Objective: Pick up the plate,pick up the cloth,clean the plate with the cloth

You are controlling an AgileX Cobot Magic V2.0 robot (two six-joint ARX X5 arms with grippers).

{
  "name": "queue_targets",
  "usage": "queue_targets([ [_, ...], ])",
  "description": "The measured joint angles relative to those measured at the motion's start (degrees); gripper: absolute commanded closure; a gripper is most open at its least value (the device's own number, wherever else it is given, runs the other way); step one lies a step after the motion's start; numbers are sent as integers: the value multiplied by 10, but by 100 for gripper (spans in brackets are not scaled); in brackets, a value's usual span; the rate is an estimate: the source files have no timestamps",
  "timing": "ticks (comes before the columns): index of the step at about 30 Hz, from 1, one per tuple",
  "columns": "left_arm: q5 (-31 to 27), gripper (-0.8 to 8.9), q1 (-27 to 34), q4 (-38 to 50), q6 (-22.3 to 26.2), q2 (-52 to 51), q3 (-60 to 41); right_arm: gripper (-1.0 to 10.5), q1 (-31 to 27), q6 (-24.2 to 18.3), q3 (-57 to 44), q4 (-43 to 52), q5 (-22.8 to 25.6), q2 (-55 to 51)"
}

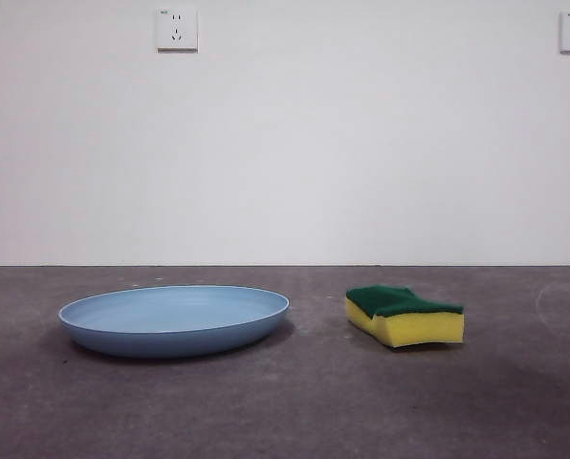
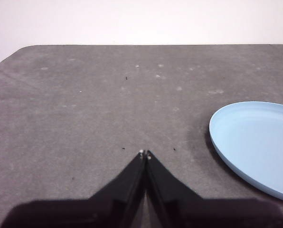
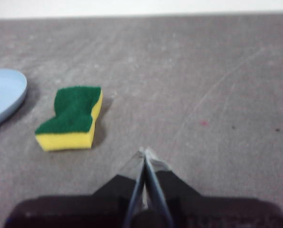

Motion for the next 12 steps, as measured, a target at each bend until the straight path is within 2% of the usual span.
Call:
queue_targets([
  [5,0,817,0,0,0,0,0,946,0,5,0,1,2,-41],
  [12,0,817,0,0,0,0,0,946,0,7,0,-2,2,-40],
])
